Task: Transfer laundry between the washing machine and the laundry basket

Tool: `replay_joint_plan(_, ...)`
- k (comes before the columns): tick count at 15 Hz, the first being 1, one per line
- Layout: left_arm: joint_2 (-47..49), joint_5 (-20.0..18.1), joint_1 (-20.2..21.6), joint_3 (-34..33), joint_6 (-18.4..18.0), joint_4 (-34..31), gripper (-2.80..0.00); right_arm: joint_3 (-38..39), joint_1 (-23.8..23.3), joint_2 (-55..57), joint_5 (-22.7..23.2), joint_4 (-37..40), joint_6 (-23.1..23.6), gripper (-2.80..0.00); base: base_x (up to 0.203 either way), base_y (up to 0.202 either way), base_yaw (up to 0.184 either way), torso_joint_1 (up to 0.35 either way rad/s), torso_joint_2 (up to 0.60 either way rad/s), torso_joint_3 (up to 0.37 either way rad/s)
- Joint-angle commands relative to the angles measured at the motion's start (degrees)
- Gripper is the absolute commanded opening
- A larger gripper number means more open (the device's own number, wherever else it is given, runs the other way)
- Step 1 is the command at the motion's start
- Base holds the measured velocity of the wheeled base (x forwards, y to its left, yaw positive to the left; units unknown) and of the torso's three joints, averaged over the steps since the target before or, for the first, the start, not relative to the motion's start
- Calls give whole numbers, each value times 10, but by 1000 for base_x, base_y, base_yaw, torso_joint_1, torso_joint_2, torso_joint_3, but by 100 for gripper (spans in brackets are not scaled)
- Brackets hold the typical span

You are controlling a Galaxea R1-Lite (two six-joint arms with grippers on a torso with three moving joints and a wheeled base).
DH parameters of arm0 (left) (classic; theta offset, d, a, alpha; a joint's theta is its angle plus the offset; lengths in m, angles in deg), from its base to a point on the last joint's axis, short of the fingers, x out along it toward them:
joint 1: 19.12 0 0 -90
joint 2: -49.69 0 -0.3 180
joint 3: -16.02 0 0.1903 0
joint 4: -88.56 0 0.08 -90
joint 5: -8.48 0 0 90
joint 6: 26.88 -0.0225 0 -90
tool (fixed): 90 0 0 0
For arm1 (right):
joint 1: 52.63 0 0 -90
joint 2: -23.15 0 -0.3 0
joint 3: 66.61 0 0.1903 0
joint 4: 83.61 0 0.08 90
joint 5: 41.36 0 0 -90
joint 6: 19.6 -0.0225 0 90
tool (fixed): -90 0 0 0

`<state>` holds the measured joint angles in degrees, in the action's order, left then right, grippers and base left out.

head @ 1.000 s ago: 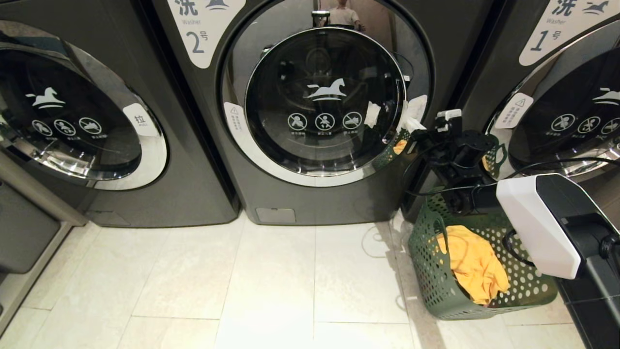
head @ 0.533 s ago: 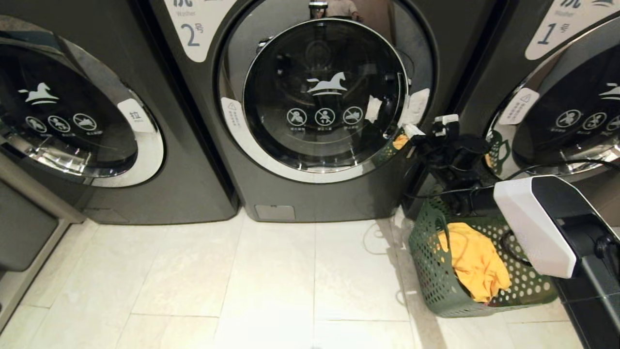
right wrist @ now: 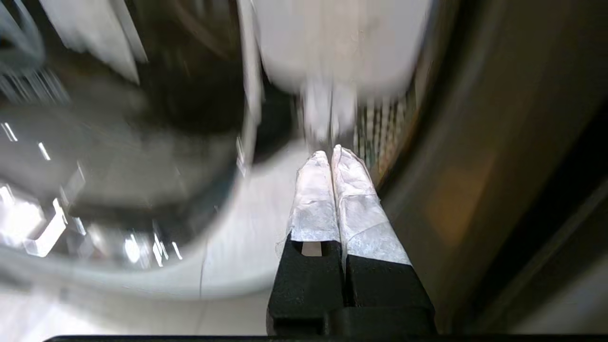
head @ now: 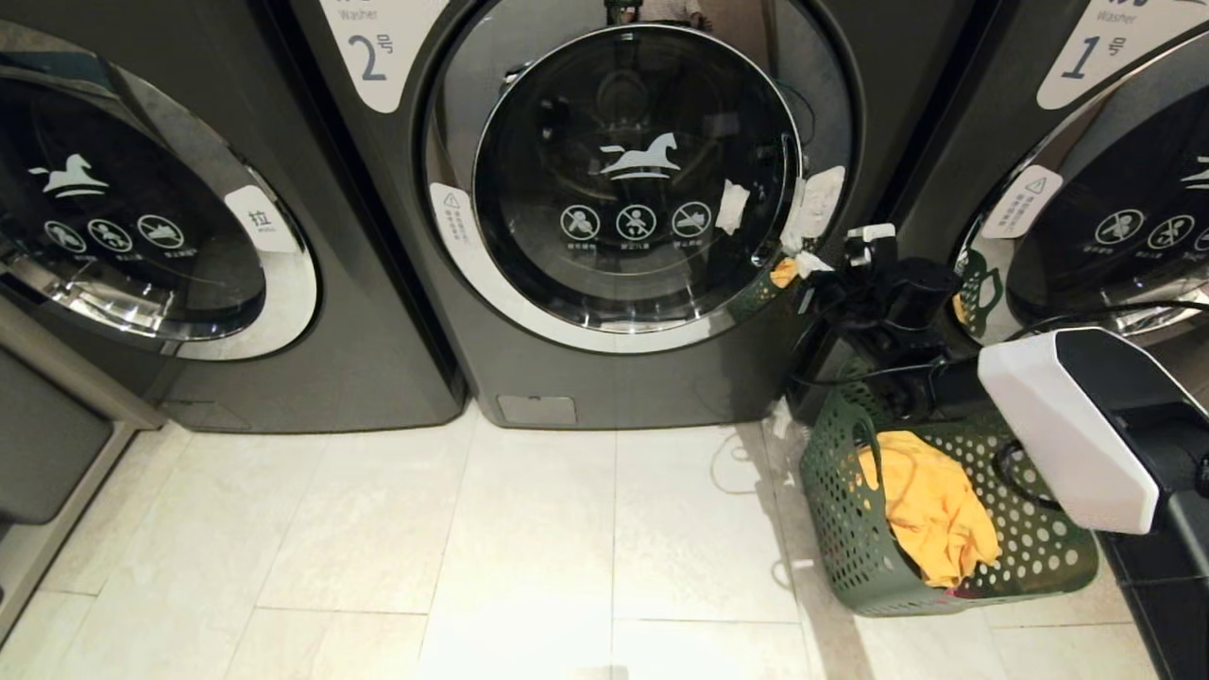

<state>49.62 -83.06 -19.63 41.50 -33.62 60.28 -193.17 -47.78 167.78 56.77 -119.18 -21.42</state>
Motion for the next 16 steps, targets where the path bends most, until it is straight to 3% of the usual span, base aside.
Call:
replay_joint_plan(1,0,0,0,-1,1,0,-280,82,1,-77,4,4,0,-280,0,0,0,0,0,0)
replay_joint_plan(6,0,11,0,-2,32,0,-280,462,4,-351,4,74,0,-280,0,0,0,0,0,0)
replay_joint_plan(9,0,12,0,-1,31,0,-280,655,3,-561,-2,132,0,-280,0,0,0,0,0,0)
replay_joint_plan(14,0,10,0,-1,31,0,-280,841,0,-939,-49,321,2,-280,0,0,0,0,0,0)
replay_joint_plan(16,0,8,0,0,30,-3,-280,887,0,-1093,-67,434,10,-280,0,0,0,0,0,0)
